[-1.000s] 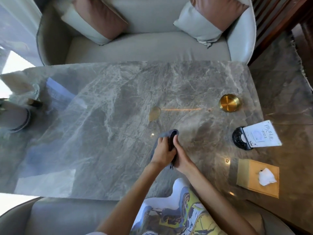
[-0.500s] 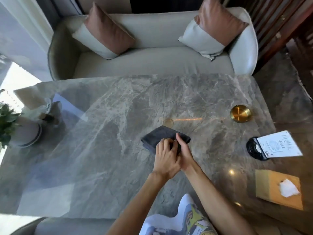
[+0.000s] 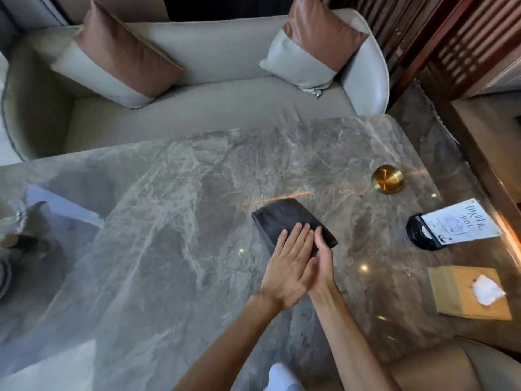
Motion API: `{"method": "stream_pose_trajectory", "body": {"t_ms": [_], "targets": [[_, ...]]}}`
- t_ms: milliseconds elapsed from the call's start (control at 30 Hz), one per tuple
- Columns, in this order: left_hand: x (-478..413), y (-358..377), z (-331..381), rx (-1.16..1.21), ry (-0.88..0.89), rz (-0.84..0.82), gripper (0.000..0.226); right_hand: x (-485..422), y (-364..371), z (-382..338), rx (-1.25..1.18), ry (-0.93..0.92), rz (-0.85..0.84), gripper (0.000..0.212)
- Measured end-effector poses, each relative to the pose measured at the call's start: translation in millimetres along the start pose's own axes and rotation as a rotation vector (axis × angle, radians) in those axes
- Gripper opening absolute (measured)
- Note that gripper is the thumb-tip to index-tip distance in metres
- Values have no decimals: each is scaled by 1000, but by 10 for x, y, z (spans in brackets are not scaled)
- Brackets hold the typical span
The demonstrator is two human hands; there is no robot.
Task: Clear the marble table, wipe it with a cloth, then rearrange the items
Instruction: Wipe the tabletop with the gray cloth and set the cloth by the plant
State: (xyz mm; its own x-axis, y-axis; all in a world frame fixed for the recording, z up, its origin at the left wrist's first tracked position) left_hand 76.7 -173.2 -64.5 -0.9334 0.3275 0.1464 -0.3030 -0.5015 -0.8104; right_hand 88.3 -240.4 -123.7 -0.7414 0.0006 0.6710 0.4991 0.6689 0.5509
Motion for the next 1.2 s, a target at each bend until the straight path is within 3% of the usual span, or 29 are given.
{"method": "stream_pose_trajectory", "body": {"t_ms": [67,133,200,267,367,500,533,600,700,800,867,1000,1200], "targets": [[-151,53,-117,357,-16,-77,53,-158,-31,19,-39,23,10,49],[-283,50,-369,860,-185,-119,44,-330,-76,-30,-35,24,-11,50],[-372,27,-858,1052,-401,52,38,-495,-134,-163,24,-21,-20,51],[-447,23,-1421,868,-533,206,39,-653,-209,-366,89,-89,3,43],[-605,134,-2097,344,-550,215,51,-891,-244,-648,247,-157,31,48],[-611,345,-2536,-36,-646,262,60,-1223,-345,-1071,714,-433,302,68],[-565,395,-2584,-102,-652,277,60,-1294,-351,-1132,872,-476,349,68],[-480,487,-2647,-210,-622,319,60,-1452,-352,-1143,1125,-528,344,47],[-477,545,-2710,-220,-606,367,60,-1731,-234,-884,1294,-584,89,19],[-489,548,-2721,-202,-599,382,60,-1934,-175,-486,1695,-599,-169,51],[-468,535,-2710,-168,-596,391,60,-1983,-190,-397,1847,-649,-183,54],[-484,519,-2703,-143,-600,398,61,-1954,-74,-218,1912,-657,-298,62],[-479,515,-2713,-107,-597,419,60,-1755,52,239,1957,-666,-422,58]]}}
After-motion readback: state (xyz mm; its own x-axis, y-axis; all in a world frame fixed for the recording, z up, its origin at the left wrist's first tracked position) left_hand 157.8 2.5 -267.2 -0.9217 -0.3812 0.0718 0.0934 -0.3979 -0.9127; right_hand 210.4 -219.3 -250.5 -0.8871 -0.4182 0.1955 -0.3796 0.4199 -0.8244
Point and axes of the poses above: each hand's wrist, its own x-axis away from the middle knuckle, its own y-axis out of the palm, z = x × y, the point moved 6 cm from there along -x, towards the middle knuckle, and after that the axes turned 5 degrees about -y, right-handed, at the moved point
